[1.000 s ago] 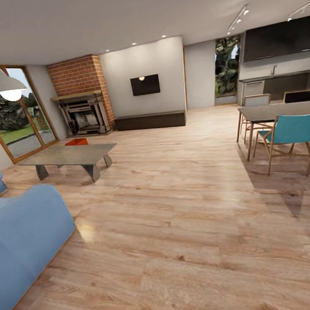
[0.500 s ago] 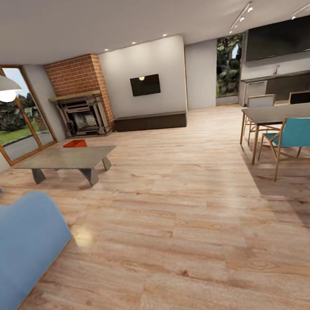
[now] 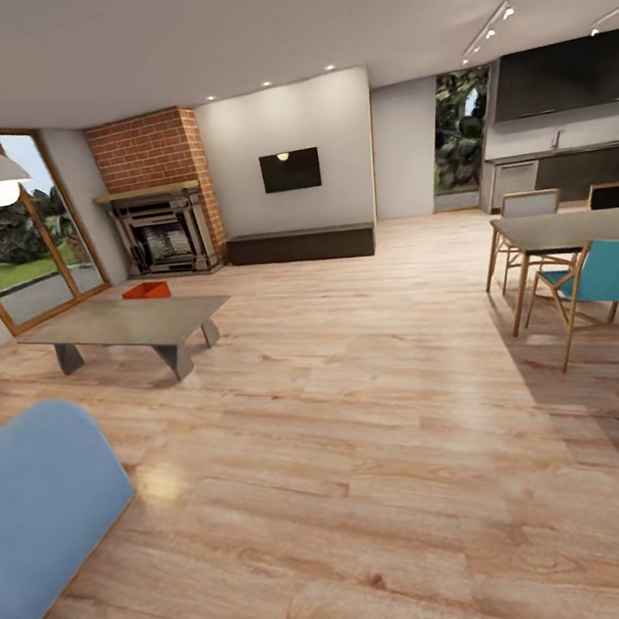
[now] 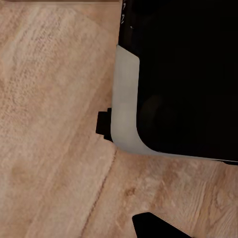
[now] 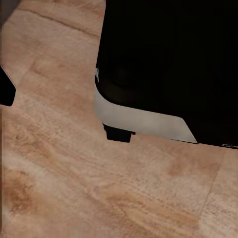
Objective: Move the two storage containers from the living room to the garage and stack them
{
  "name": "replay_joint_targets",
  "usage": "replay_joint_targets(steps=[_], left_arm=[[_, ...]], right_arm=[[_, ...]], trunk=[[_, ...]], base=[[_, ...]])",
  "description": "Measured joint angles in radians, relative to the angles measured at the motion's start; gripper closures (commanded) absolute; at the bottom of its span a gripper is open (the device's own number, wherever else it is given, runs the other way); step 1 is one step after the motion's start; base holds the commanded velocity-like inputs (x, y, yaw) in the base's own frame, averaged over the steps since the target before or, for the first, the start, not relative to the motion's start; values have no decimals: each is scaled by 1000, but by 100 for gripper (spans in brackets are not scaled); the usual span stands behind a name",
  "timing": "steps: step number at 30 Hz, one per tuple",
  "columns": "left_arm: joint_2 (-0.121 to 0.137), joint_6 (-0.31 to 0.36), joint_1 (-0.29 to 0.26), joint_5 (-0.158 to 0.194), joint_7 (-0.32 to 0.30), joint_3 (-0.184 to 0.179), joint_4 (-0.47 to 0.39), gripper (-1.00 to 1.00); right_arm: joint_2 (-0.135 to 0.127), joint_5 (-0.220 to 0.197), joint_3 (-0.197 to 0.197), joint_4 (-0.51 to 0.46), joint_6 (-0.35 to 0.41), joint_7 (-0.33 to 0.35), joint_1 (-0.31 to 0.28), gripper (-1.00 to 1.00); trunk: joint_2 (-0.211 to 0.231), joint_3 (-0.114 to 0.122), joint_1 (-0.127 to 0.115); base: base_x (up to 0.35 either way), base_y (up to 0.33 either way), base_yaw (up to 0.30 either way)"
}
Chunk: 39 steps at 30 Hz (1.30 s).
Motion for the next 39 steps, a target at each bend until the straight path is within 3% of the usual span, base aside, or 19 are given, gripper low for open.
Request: replay_joint_targets(steps=[39], left_arm=[[0,2,0,0,0,0,0,-100]], right_arm=[[0,2,0,0,0,0,0,-100]], trunk=[[0,0,0]], base=[[321,0,0]])
